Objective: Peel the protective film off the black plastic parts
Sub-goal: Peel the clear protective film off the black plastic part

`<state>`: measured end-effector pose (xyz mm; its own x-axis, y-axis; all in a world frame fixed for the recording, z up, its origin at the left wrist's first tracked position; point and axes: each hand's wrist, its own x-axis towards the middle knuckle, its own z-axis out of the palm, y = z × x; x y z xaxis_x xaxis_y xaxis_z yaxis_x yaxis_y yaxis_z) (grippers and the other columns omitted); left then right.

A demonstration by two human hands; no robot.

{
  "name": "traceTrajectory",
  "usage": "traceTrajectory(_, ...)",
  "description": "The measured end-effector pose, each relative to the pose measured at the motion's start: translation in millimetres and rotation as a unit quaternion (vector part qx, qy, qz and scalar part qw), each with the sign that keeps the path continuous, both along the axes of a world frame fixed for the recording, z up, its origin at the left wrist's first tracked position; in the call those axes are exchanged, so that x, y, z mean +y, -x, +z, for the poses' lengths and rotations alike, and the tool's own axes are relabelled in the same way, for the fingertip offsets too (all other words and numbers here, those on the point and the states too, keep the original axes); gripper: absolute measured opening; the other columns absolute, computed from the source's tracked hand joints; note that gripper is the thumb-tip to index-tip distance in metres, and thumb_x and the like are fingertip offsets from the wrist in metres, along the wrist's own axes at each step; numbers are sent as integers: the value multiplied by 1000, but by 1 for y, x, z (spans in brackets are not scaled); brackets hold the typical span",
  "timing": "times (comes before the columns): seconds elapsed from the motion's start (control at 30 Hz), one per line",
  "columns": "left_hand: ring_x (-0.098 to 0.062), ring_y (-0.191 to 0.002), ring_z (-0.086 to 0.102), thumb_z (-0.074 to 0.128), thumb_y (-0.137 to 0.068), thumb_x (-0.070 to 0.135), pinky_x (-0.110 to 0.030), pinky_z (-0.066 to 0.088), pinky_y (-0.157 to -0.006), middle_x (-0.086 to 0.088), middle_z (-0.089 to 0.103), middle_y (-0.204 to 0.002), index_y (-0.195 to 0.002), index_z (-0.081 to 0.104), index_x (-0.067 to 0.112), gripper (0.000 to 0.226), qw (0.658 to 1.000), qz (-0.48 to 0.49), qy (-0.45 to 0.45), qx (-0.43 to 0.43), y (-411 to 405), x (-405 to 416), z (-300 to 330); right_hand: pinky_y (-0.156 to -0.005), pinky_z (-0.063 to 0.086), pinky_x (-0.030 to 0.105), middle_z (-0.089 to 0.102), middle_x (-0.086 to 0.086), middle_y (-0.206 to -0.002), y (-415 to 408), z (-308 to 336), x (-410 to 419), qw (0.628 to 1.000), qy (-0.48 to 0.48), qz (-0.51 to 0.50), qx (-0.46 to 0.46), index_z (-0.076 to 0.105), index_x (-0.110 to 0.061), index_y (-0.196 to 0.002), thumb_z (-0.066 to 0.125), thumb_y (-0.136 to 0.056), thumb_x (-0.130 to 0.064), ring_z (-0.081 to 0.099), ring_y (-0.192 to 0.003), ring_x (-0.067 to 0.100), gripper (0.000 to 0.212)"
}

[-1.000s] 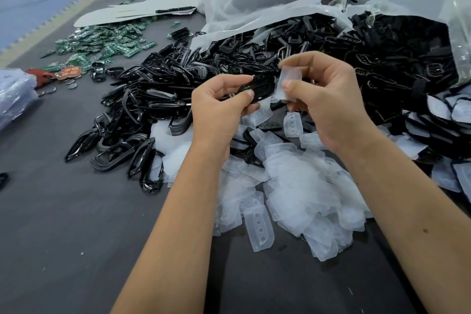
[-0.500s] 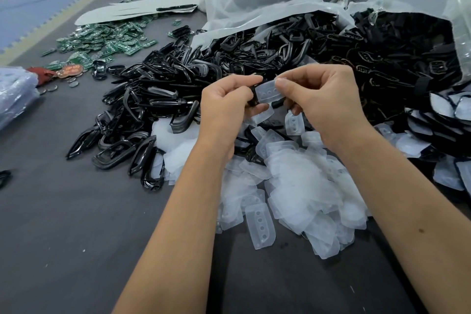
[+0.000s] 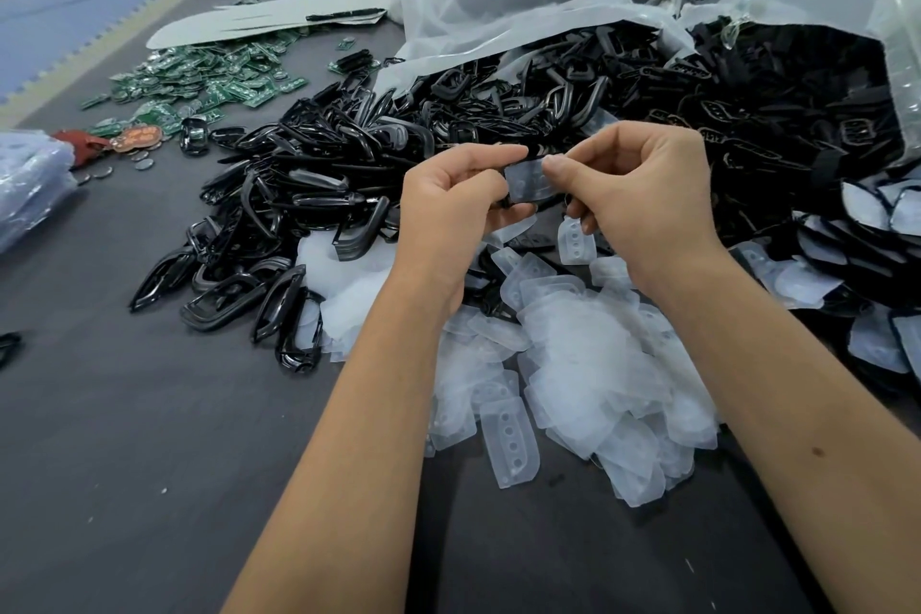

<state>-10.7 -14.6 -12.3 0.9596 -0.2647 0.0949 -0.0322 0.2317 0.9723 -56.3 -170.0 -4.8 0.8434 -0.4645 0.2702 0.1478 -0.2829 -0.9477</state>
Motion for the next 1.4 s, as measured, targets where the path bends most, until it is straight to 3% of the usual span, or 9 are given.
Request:
traceTrajectory(0.2, -20, -87, 74, 73, -88, -8, -31, 61, -76, -11, 76, -96, -99, 78, 8, 20, 999, 7, -14, -37, 1, -1, -3, -43, 47, 23, 73, 3, -63, 0, 0, 3, 1000, 0, -11, -3, 72, -15, -72, 88, -82, -20, 65, -46, 13, 20)
traceTrajectory(0.47, -17, -82, 74, 74, -87, -8, -28, 60, -71, -12, 76, -95, -97, 77, 7, 19, 999, 24, -19, -45, 2, -3, -3, -43, 46, 23, 72, 3, -62, 0, 0, 6, 1000, 10, -15, -8, 72, -15, -72, 88, -82, -20, 65, -44, 14, 20)
traceTrajectory(0.67, -17, -78, 73, 74, -85, -11, -27, 60, -69, -5, 76, -87, -95, 76, 7, 21, 999, 21, -26, -42, 3, -3, -3, -52, 47, 26, 73, 1, -64, -1, -2, 5, 999, 33, -25, 9, 72, -19, -71, 90, -79, -27, 64, -51, 12, 21)
traceTrajectory(0.87, -19, -78, 74, 73, -86, -13, -23, 59, -67, -12, 76, -91, -96, 75, 6, 22, 1000, 18, -3, -17, 5, -2, -1, -43, 42, 21, 68, -5, -61, -1, -3, 0, 994, -93, 0, 55, 69, -16, -76, 95, -74, -27, 56, -49, 8, 29)
traceTrajectory(1.03, -17, -75, 71, 68, -88, -14, -21, 57, -66, -10, 74, -88, -96, 75, 7, 24, 1000, -7, 9, 10, 5, -1, 2, -46, 44, 19, 75, 3, -79, 0, -1, -5, 961, -232, 107, 104, 77, -12, -89, 90, -66, -27, 61, -59, 11, 30)
traceTrajectory(1.23, -18, -74, 71, 69, -89, -10, -20, 56, -64, -9, 75, -86, -95, 75, 7, 18, 1000, -5, 7, 18, 7, -2, 3, -50, 47, 17, 74, 3, -76, -2, -2, -6, 962, -228, 113, 97, 78, -9, -88, 83, -83, -10, 63, -61, 9, 7)
traceTrajectory(1.4, -17, -75, 72, 69, -90, -10, -21, 56, -64, -9, 75, -87, -93, 74, 7, 17, 1000, 4, -1, 12, 8, -2, 3, -53, 48, 19, 73, 7, -80, -2, -1, -2, 971, -194, 108, 83, 78, -10, -88, 78, -88, -3, 59, -61, 11, 7)
